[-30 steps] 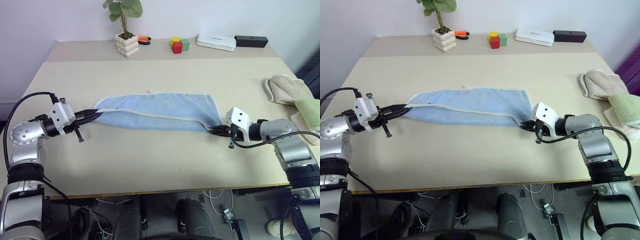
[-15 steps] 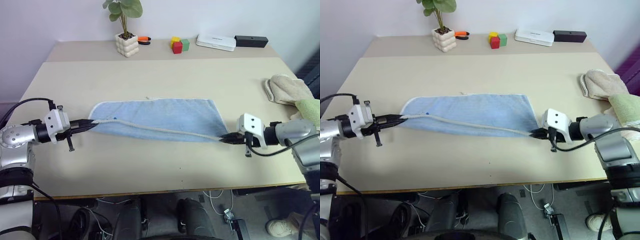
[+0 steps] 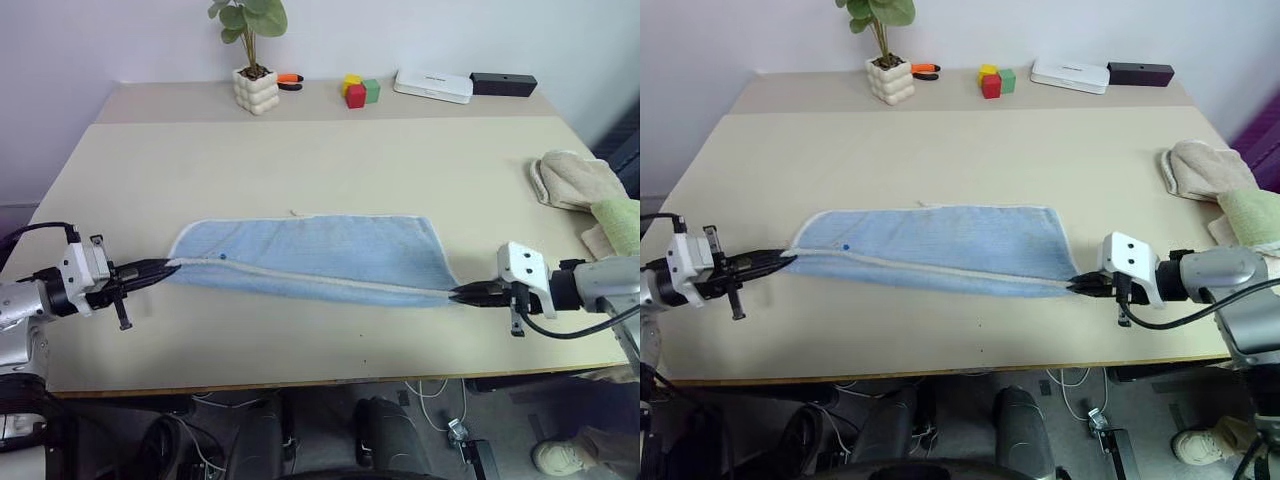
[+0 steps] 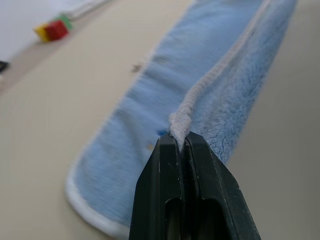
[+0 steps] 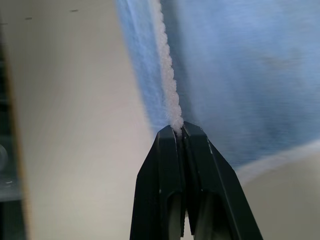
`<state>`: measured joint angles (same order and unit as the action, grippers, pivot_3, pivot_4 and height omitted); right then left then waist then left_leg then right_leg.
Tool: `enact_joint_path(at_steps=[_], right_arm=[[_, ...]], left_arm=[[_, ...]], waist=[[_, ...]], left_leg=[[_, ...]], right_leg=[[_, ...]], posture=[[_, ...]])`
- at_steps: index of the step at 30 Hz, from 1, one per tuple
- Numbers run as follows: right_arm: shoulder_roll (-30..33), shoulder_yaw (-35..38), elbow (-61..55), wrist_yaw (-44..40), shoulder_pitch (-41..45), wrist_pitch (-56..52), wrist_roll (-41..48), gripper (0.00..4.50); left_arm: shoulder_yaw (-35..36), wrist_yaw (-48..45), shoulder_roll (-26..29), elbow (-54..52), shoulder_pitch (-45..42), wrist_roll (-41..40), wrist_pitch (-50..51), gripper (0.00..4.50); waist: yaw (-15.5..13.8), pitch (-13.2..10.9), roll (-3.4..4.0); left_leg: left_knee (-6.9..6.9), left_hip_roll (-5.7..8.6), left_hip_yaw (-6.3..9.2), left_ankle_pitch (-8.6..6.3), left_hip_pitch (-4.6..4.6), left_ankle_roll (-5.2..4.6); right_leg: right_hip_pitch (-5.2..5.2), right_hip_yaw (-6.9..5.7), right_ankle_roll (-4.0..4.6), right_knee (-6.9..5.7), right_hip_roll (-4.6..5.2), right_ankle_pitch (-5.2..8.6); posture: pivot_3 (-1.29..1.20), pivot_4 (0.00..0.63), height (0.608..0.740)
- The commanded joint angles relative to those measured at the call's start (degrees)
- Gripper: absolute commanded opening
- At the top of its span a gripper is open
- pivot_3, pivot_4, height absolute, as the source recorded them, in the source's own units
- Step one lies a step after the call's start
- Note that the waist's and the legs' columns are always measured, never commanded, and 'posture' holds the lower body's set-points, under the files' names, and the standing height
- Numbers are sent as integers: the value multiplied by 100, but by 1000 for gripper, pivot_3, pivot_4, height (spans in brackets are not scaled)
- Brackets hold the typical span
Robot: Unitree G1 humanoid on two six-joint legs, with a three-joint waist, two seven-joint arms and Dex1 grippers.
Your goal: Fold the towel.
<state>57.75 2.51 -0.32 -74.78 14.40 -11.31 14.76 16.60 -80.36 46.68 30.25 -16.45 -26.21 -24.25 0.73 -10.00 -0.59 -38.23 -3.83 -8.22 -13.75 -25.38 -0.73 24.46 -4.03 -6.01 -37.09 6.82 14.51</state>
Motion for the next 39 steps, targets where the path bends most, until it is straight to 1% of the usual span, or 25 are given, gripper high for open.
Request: enact_joint_path(at_steps=[1,5,8,17,23,32,36,39], right_arm=[[-195,-147,451,153,657,339,-215,60],[-552,-334,1175,415,1327,815,-509,60],[-833,-456,1864,748,1792,1273,-809,60],[-1457,-695,3528,1599,2808,2420,-1497,60],[-1646,-796,4155,1902,3108,2799,-1770,60],[-1912,-918,4823,2217,3385,3084,-2048,60],[-1988,-978,5039,2363,3406,3185,-2178,60],[-2011,-1021,5138,2512,3395,3235,-2265,60]], left_arm=[[200,371,-58,547,-474,53,-136,0],[179,637,-221,1001,-845,155,-323,0],[171,863,-338,1397,-1048,289,-574,0],[93,1385,-562,2301,-1511,634,-1052,0],[40,1709,-687,2683,-1734,848,-1211,0],[-59,2190,-881,3161,-2014,1219,-1327,0],[-94,2203,-917,3363,-2119,1250,-939,0],[-62,2040,-927,3433,-2171,1164,-533,0]], waist=[[8,0,0],[14,0,-1],[12,0,-1],[23,0,0],[22,0,0],[33,0,0],[38,0,0],[44,0,0]], left_leg=[[0,0,-1,0,0,0],[1,2,-23,1,-1,1],[1,1,-35,19,-2,30],[0,1,-40,21,-2,33],[1,1,-43,22,-2,34],[2,1,-44,23,-1,35],[1,1,-45,23,-1,35],[2,1,-45,23,-1,35]], right_leg=[[0,-1,-2,0,-1,-1],[1,-2,-3,0,-1,-2],[2,-2,-4,1,-1,-2],[2,-1,-5,-2,-1,-2],[2,-1,-6,-2,-1,-3],[2,-1,-6,-3,-1,-2],[2,-1,-6,-4,-1,-2],[2,-1,-7,-4,-1,-2]], posture=[[0,150,735],[0,150,735],[0,150,735],[0,150,735],[0,150,735],[0,150,735],[0,150,735],[0,150,735]])
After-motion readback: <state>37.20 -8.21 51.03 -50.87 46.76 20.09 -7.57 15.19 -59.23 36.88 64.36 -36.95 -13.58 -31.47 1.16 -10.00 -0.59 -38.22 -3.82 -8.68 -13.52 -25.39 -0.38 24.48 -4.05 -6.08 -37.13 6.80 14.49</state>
